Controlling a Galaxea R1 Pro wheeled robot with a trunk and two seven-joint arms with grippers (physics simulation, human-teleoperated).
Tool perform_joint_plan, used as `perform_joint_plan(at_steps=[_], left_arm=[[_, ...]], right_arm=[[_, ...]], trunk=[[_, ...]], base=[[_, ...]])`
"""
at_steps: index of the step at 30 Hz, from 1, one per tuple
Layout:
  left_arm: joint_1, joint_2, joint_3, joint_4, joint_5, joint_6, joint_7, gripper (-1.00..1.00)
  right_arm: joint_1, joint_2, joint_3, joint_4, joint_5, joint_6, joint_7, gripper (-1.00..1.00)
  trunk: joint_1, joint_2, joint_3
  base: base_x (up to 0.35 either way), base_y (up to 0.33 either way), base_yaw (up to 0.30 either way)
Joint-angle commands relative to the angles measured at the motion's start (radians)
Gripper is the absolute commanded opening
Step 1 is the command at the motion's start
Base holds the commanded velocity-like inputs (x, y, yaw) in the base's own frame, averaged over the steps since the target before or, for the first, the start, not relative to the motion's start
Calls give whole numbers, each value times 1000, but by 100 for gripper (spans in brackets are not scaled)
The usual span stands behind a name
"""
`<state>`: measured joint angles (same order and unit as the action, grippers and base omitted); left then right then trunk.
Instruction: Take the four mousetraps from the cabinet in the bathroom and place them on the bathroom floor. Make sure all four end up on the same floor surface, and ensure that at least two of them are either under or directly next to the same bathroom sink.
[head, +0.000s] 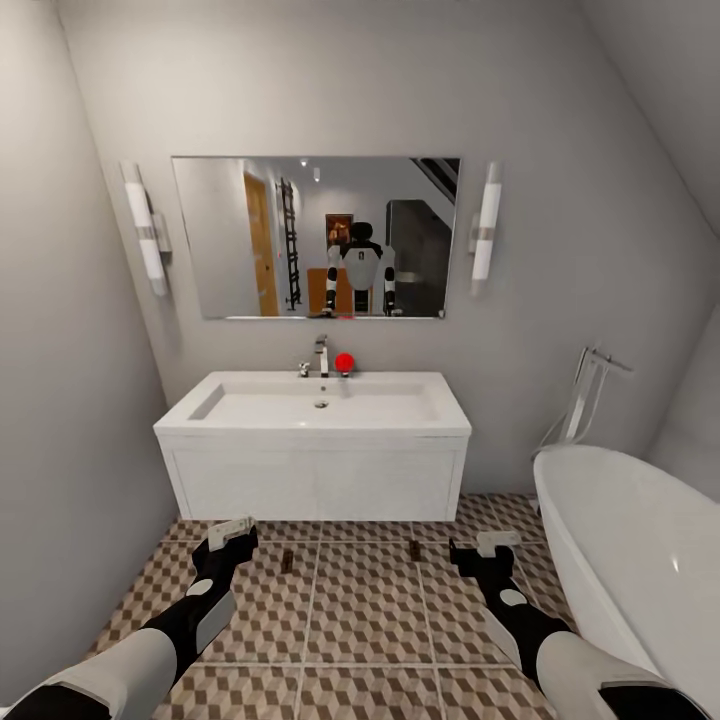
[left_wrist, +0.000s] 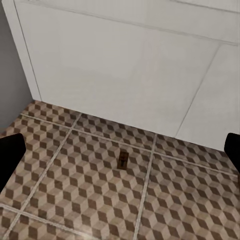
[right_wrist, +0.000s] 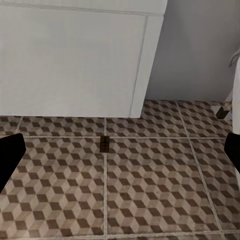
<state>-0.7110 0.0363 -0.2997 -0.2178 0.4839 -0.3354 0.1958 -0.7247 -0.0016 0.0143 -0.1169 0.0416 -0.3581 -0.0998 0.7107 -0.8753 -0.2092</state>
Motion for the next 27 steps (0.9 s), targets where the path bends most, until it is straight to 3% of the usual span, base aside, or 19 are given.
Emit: perform_joint_plan(at_steps=[1, 15, 27], left_arm=[[-1, 1, -9, 0, 4, -2, 7, 100], [0, 1, -9, 12, 4, -2, 7, 100], [1, 3, -7, 180, 6, -10, -4, 100]], right_arm=[[-1, 0, 2, 1, 4, -2, -5, 100], [-1, 2, 3, 21, 4, -2, -5, 100], [-1, 1, 1, 106, 4, -3, -3, 100]], trunk=[[-4, 6, 2], [-57, 104, 46], [-103, 188, 83]], base=[[0, 0, 0], [0, 0, 0], [0, 0, 0]])
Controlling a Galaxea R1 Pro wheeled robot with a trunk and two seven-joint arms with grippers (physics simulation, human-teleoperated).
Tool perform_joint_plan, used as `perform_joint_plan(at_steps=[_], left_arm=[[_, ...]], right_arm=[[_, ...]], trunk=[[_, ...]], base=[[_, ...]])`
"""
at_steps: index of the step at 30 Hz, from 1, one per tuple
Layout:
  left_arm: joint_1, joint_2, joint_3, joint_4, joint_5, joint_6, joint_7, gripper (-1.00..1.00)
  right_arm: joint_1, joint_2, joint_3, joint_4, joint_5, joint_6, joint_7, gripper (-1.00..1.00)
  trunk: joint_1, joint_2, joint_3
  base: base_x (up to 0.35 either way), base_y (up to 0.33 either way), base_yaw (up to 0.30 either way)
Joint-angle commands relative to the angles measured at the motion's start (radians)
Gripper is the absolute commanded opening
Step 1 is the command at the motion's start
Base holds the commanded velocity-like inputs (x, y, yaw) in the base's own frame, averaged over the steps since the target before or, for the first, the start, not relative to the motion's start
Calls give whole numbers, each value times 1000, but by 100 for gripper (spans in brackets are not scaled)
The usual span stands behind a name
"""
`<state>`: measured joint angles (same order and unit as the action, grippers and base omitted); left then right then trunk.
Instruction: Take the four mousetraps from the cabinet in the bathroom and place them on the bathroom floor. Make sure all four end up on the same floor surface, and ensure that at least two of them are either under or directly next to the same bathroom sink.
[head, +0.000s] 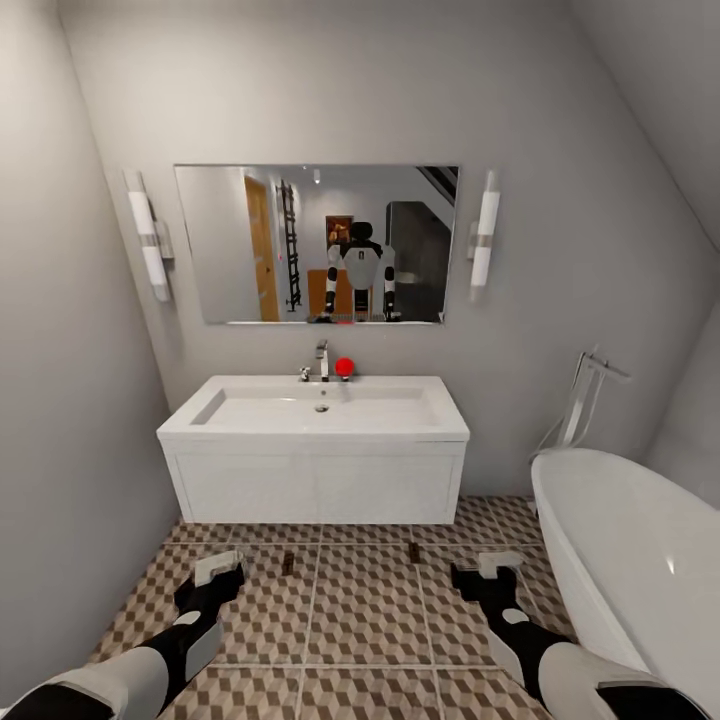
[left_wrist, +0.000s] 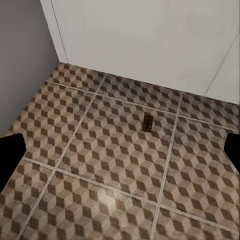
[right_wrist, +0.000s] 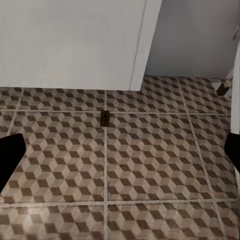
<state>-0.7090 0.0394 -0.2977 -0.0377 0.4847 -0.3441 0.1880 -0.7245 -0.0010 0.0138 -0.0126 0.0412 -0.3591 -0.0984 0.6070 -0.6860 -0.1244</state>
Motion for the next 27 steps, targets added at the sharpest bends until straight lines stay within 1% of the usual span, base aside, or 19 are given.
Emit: perform_joint_plan(at_steps=[1, 5, 9, 12, 19, 21, 23, 24, 27], left_arm=[[0, 0, -9, 15, 5, -1, 1, 100], [3, 0, -9, 70, 6, -1, -13, 100], [12, 2, -8, 97, 7, 0, -32, 100], [27, 2, -7, 108, 8, 1, -48, 100], [65, 1, -6, 114, 8, 5, -59, 100], [79, 1, -6, 115, 8, 5, -62, 100], [104, 1, -5, 115, 8, 5, -64, 100], [141, 6, -5, 116, 8, 4, -66, 100], [171, 9, -5, 116, 8, 2, -67, 100]], right_arm=[[-1, 0, 2, 14, 5, -3, -5, 100], [2, -3, 2, 54, 4, -5, -5, 100], [5, -5, 2, 72, 4, -5, -4, 100], [25, -6, 2, 81, 4, -6, -4, 100], [90, -7, 2, 84, 3, -11, -4, 100], [107, -7, 2, 85, 3, -13, -4, 100], [134, -7, 2, 85, 3, -14, -4, 100], [164, -7, 2, 86, 3, -18, -4, 100], [188, -7, 2, 86, 2, -31, -4, 100]], trunk=[[-4, 6, 2], [-19, 34, 14], [-34, 62, 27], [-46, 83, 36], [-73, 132, 58], [-80, 146, 64], [-88, 160, 71], [-92, 167, 74], [-103, 188, 83]], base=[[0, 0, 0], [0, 0, 0], [0, 0, 0], [0, 0, 0], [0, 0, 0], [0, 0, 0], [0, 0, 0], [0, 0, 0], [0, 0, 0]])
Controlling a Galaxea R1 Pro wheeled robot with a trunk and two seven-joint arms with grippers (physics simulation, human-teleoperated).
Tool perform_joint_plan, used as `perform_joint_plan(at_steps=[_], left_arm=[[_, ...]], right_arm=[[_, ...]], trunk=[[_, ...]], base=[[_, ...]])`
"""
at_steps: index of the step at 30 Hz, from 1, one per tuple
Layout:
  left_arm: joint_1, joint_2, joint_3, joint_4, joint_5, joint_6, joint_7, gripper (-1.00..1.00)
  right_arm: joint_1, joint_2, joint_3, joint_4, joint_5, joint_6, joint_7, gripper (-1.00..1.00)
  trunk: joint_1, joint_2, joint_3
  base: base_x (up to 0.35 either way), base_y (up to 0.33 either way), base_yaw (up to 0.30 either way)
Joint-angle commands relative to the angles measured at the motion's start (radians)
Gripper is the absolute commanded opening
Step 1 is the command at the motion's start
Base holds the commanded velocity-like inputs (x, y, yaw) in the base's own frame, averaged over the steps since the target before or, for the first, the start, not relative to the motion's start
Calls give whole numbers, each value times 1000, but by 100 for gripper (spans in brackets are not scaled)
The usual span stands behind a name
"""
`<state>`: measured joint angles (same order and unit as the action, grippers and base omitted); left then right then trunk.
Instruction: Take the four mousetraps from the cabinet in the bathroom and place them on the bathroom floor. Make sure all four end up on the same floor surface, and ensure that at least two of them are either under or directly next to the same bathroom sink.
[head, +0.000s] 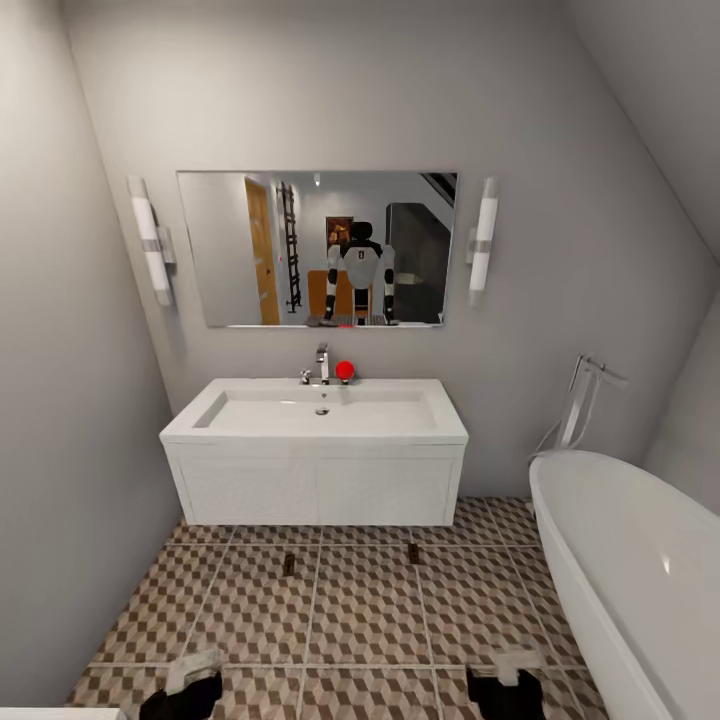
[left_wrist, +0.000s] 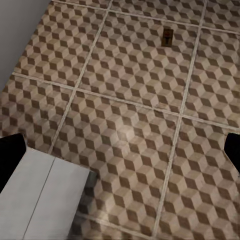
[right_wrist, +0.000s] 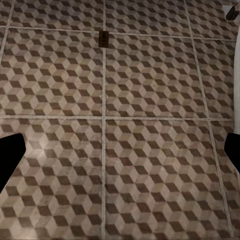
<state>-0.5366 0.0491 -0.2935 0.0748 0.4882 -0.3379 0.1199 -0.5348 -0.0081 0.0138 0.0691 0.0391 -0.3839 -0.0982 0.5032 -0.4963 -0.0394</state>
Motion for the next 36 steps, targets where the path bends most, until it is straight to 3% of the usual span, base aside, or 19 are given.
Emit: perform_joint_plan(at_steps=[1, 11, 14, 23, 29, 36], left_arm=[[9, 0, -9, 3, 4, -6, 1, 100], [97, 12, -7, 3, 11, -43, 1, 100], [118, 12, -8, 3, 31, -94, 1, 100], [181, 5, -9, 3, 93, -244, 1, 100], [224, 4, -9, 4, 104, -348, 6, 100], [262, -17, -9, 5, 104, -499, 17, 100]], right_arm=[[6, 0, 2, 4, 4, -14, -5, 100], [93, 0, 2, 4, 5, -157, -6, 100], [110, 0, 2, 4, 5, -188, -6, 100], [151, -1, 2, 5, 5, -312, -6, 100], [186, -1, 2, 5, 5, -452, -9, 100], [206, 0, 2, 5, 5, -519, -12, 100]], trunk=[[-3, 5, 1], [-42, 75, 33], [-53, 96, 42], [-53, 96, 42], [-53, 96, 42], [-53, 96, 42]], base=[[0, 0, 0], [0, 0, 0], [0, 0, 0], [0, 0, 0], [0, 0, 0], [0, 0, 0]])
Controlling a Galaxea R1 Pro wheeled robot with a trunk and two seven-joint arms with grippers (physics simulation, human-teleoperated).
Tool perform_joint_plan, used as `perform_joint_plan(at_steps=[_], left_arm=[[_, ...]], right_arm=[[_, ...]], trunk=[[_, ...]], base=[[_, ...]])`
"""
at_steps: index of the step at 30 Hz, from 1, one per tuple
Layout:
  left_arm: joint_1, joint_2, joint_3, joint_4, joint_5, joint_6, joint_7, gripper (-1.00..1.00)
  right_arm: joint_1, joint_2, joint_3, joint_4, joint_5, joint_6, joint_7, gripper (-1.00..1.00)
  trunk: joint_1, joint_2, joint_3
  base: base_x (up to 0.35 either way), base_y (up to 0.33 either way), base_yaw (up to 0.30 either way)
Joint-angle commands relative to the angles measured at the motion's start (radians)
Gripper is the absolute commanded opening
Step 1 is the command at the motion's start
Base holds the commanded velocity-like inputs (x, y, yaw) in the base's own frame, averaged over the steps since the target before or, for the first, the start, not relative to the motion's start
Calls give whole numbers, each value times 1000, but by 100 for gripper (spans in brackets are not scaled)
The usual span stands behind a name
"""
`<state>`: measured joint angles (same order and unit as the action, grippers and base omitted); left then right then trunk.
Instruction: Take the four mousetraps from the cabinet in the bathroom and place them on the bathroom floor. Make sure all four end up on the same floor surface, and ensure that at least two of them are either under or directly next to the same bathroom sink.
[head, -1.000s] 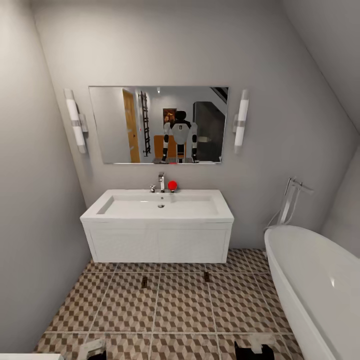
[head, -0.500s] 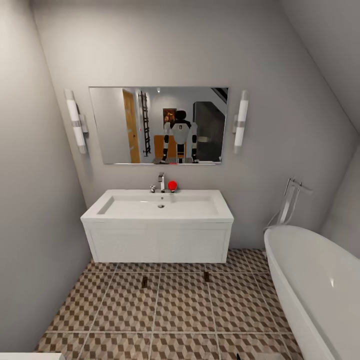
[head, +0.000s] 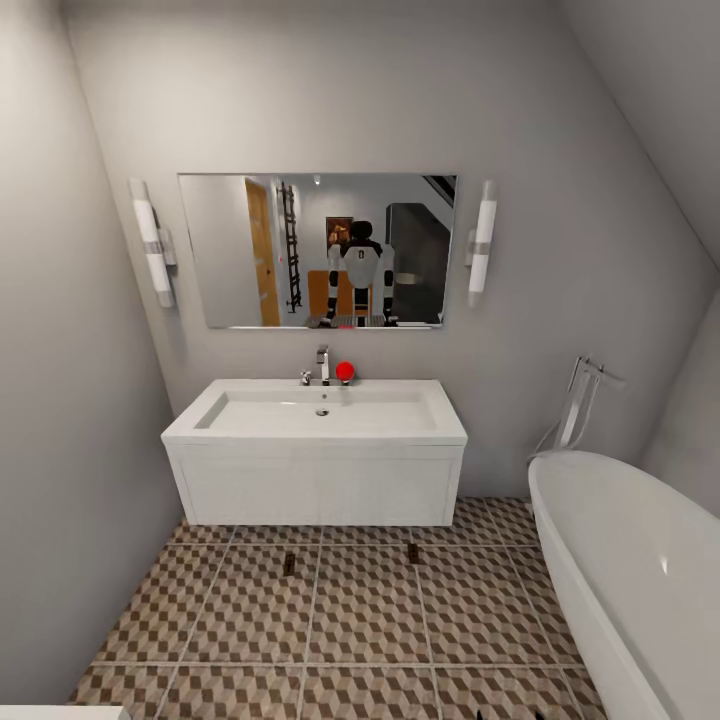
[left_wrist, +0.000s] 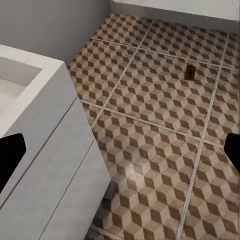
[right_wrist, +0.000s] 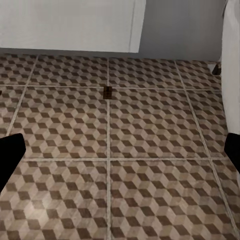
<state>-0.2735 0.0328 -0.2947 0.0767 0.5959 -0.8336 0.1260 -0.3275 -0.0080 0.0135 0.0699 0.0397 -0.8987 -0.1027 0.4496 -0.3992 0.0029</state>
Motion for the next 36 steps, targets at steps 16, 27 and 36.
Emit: perform_joint_plan(at_steps=[16, 27, 36], left_arm=[[32, -33, -10, 2, -7, -94, 90, 100], [33, -35, -16, -1, -6, 26, -17, 100], [33, -33, -15, -1, -7, 69, -129, 100]], right_arm=[[44, 5, 4, 3, 4, -123, -8, 100], [47, 5, 2, -8, 19, 144, -2, 100], [47, 5, 2, -8, 19, 167, 0, 100]], trunk=[[0, -1, 0], [0, -1, 0], [0, -1, 0]], base=[[0, 0, 0], [0, 0, 0], [0, 0, 0]])
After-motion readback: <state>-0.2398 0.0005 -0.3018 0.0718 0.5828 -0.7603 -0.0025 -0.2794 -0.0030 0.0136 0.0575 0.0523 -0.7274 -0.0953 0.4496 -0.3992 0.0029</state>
